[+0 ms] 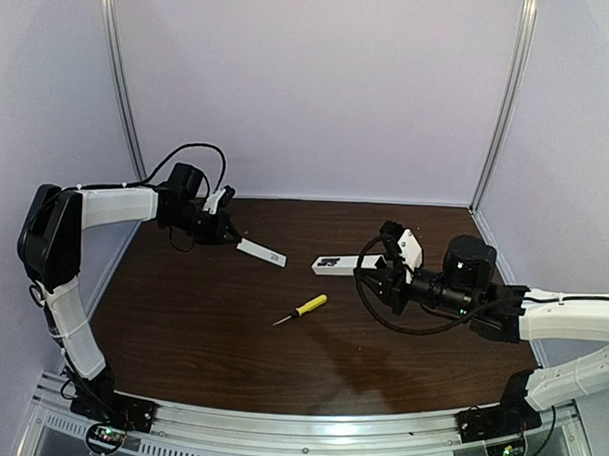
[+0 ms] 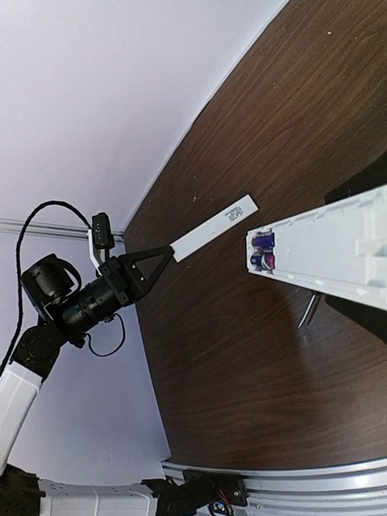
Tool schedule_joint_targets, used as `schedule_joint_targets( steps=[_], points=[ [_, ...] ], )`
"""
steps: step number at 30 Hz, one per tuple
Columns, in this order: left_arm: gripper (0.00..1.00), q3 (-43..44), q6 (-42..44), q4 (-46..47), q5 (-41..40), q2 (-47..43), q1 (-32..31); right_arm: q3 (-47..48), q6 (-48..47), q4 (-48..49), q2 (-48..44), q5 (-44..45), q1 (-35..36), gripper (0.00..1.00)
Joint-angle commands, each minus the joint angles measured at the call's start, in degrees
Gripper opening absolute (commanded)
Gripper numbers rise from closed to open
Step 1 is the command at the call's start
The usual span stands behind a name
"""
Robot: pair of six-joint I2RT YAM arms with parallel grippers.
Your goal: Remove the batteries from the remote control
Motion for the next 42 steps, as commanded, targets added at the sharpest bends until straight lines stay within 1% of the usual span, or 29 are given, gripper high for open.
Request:
schedule_joint_targets(
  steps=[1,9,18,20,24,28,29,30,31,34,40,42],
  points=[
    [0.0,2.54,0.72,-2.46,-0.89,1.98,0.11,-0.86,1.31,2.3,-1.03,-0.99,0.19,0.0],
    [0.0,4.78,0.22,-6.22,-2.42,5.06,0.11,-0.75,1.31,1.66,-1.22,-1.09,0.19,0.0],
    [0.26,5.66,0.13,-8.02,-5.4,4.73,0.11,-0.02,1.39,1.59,-1.0,-1.69,0.19,0.0],
    [0.33,5.66,0.2,-8.24,-5.85,4.43,0.11,0.2,1.49,1.75,-0.82,-2.02,0.2,0.0],
    [0.61,5.19,0.84,-7.9,-7.28,2.82,0.11,0.5,1.48,1.88,-0.53,-2.36,0.17,0.0],
    [0.75,4.51,1.67,-7.12,-9.86,0.34,0.11,0.33,1.77,2.54,-0.22,-3.15,0.18,0.0],
    [0.82,4.25,1.71,-6.79,-11.15,-0.46,0.11,0.18,1.89,2.82,-0.09,-3.56,0.17,0.0],
    [0.95,3.99,1.74,-6.67,-13.1,-1.48,0.0,0.08,1.99,3.2,0.05,-4.05,0.17,0.0],
    [0.97,3.83,2.23,-6.62,-15.14,-2.38,-0.23,-0.04,2.14,3.55,0.33,-4.76,0.17,0.0],
    [0.97,3.14,3.35,-6.15,-20.44,-5.36,-1.21,-0.14,2.48,4.72,1.66,-7.36,0.22,0.0],
    [0.97,2.23,4.8,-3.97,-20.42,-9.32,-1.47,1.16,4.77,7.82,7.24,-13.8,0.18,0.0],
    [0.97,1.93,6.28,-3.17,-20.14,-10.63,-1.47,1.51,8.1,9.58,10.14,-16.19,0.46,0.0]
  ],
)
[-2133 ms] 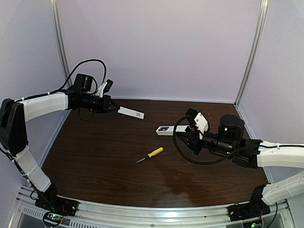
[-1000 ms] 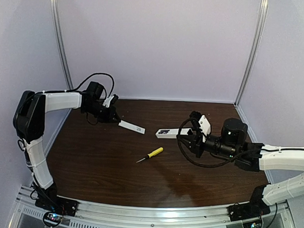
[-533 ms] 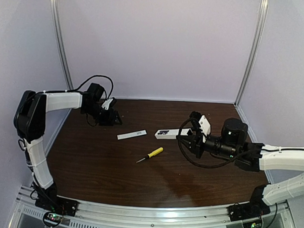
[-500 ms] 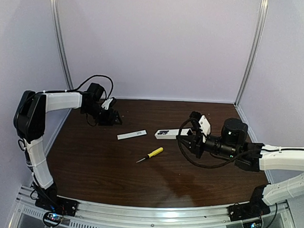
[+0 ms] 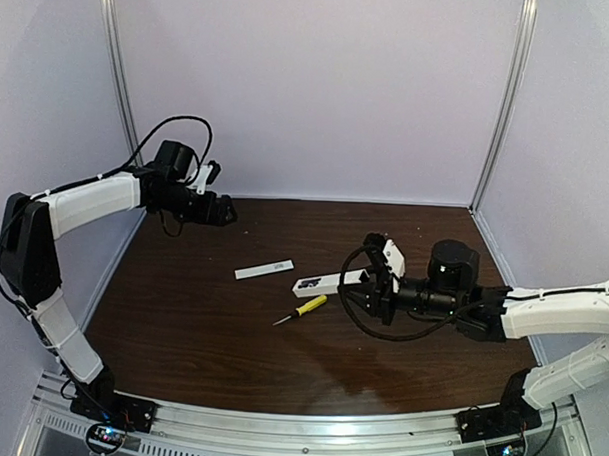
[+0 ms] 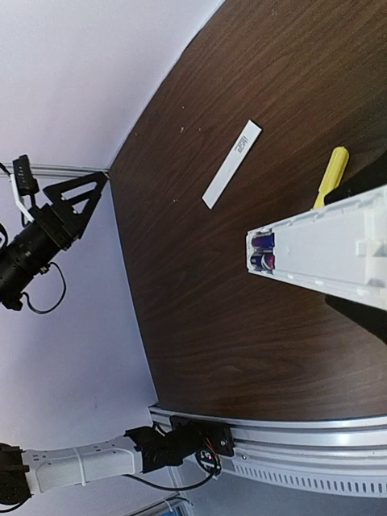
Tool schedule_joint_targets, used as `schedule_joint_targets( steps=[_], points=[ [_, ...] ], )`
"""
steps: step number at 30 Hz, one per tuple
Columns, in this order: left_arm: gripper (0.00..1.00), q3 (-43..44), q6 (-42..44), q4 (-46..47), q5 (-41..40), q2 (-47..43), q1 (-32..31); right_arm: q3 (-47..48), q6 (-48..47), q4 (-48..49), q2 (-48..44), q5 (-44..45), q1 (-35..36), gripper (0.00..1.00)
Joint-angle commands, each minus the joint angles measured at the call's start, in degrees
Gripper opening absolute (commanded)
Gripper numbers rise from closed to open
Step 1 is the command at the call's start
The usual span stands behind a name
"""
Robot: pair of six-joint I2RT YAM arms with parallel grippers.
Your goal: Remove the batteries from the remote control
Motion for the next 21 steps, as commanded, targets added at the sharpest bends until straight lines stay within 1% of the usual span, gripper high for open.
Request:
schedule_joint_targets(
  steps=[1,5,8,15,21],
  points=[
    [0.97,-1.47,4.29,3.84,-1.53,-3.22,-0.23,1.79,5.7,5.92,4.97,-6.74,0.63,0.0],
    [0.97,-2.07,7.41,4.6,-1.89,-5.88,-0.23,0.37,8.13,12.95,9.64,-7.41,1.9,0.0],
    [0.97,-2.82,9.17,5.1,-1.98,-7.91,-0.23,0.94,8.72,16.27,14.04,-8.24,2.73,0.0],
    [0.97,-5.75,9.95,8.03,-3.51,-10.55,-0.23,3.97,8.07,19.55,22.97,-10.14,3.19,0.0],
    [0.97,-5.92,9.88,8.57,-3.65,-11.3,-0.31,5.46,7.18,19.97,27.59,-10.92,3.34,0.0]
  ],
)
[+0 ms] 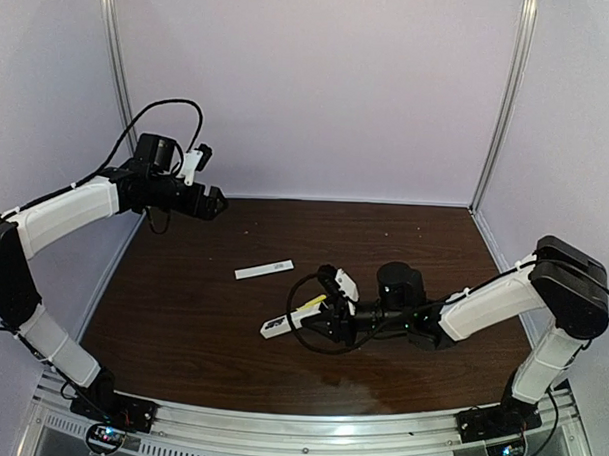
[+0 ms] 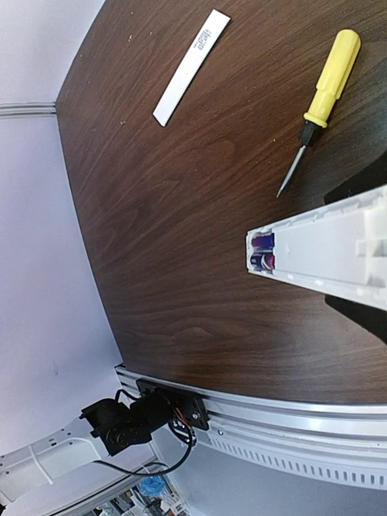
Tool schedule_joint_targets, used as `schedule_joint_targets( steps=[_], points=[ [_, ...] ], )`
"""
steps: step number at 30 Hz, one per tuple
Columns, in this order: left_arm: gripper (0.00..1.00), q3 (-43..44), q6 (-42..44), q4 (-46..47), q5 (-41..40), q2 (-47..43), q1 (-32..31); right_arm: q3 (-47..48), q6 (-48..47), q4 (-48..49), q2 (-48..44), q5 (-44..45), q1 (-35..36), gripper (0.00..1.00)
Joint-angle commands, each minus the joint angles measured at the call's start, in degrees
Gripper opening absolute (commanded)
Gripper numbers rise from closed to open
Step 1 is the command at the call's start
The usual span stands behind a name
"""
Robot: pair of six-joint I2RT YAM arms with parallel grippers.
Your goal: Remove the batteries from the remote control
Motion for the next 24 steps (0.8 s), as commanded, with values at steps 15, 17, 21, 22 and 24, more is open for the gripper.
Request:
schedule_joint_targets(
  steps=[15,17,21,22,24],
  points=[
    [0.97,-0.79,0.7,2.67,1.73,-0.77,-0.27,-0.01,-4.91,-0.26,5.18,1.62,0.98,0.01],
    [0.98,-0.79,0.7,2.66,1.78,-0.76,-0.27,0.07,-5.2,-1.41,5.31,2.05,0.98,0.02],
    [0.98,-0.71,0.7,2.55,1.76,-0.76,-0.27,-0.51,-7.43,-3.78,4.64,2.91,0.98,0.04],
    [0.97,-0.7,0.68,2.55,1.79,-0.78,-0.27,-0.54,-7.67,-4.57,4.52,3.12,0.98,0.05],
    [0.97,-0.62,0.64,2.55,2.0,-0.76,-0.27,-0.63,-8.28,-6.6,4.23,3.58,0.98,0.08]
  ],
)
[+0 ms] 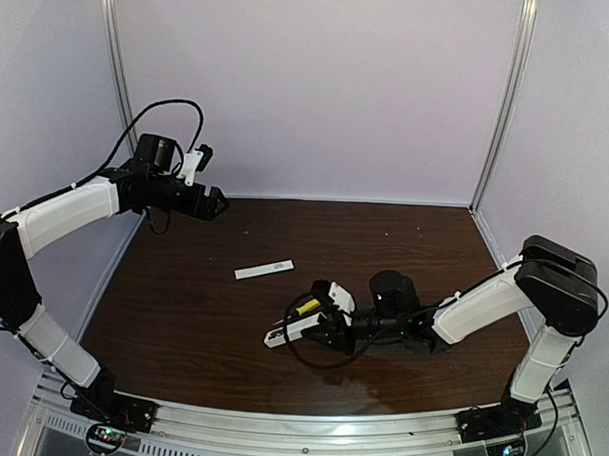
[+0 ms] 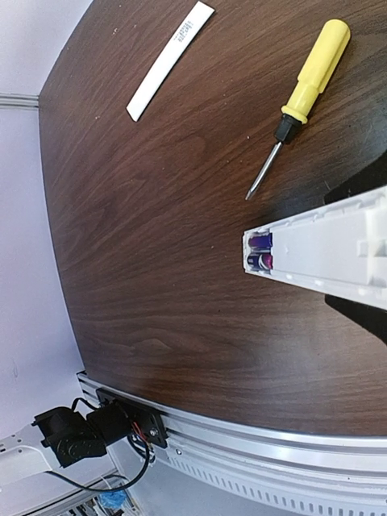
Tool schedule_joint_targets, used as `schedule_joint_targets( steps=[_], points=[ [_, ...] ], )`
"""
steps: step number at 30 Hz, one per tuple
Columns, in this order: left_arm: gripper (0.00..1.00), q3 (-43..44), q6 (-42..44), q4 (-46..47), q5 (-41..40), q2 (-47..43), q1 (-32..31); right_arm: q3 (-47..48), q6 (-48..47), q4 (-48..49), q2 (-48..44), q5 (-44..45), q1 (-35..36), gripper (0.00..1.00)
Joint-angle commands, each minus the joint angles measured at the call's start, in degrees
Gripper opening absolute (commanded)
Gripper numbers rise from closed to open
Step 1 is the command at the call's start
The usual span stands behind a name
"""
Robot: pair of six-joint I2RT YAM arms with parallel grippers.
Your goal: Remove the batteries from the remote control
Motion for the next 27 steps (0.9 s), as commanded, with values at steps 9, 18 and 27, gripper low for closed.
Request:
schedule_joint_targets(
  steps=[9,18,27],
  points=[
    [0.97,-0.11,0.42,2.22,1.61,-0.56,-0.25,-2.56,-2.67,-10.82,-1.7,3.4,0.39,0.2],
    [0.98,-0.15,0.39,2.06,1.94,-0.57,-0.25,-2.34,-2.58,-12.92,-1.11,3.19,0.41,0.28],
    [0.97,-0.16,0.52,1.87,1.96,-0.74,-0.25,-1.9,-2.49,-15.81,0.17,2.35,0.4,0.34]
  ],
)
